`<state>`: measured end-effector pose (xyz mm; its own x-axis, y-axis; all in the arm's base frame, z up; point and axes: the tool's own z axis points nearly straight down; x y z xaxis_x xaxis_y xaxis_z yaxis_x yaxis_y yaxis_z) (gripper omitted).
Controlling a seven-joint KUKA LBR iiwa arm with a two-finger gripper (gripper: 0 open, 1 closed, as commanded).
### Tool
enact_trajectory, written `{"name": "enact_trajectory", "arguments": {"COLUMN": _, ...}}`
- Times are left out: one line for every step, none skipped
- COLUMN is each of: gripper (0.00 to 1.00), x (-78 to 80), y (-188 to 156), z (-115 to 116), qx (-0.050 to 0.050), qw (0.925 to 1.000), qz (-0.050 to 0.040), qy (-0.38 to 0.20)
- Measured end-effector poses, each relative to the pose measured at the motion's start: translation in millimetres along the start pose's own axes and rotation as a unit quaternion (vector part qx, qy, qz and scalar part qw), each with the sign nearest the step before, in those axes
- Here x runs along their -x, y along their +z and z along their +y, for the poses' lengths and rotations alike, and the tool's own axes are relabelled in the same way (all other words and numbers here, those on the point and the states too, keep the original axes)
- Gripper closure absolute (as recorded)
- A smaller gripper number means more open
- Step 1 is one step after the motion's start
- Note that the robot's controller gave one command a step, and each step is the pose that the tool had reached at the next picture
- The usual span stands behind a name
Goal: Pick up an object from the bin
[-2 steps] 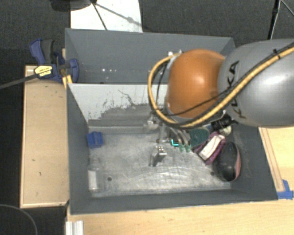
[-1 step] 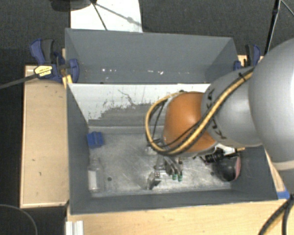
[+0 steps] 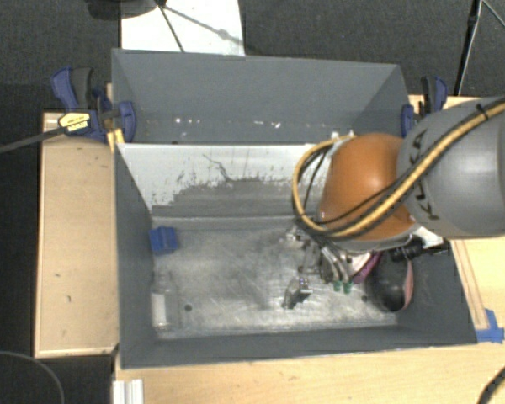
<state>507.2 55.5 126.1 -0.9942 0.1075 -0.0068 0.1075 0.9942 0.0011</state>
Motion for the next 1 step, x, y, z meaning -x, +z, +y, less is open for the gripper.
{"name": "enact_trajectory", "arguments": {"gripper": 0.00, "x": 27.4, "y": -29.8, "z": -113.2, "qx": -0.002, "qw": 0.9990, "qz": -0.0001, "qy": 0.045}}
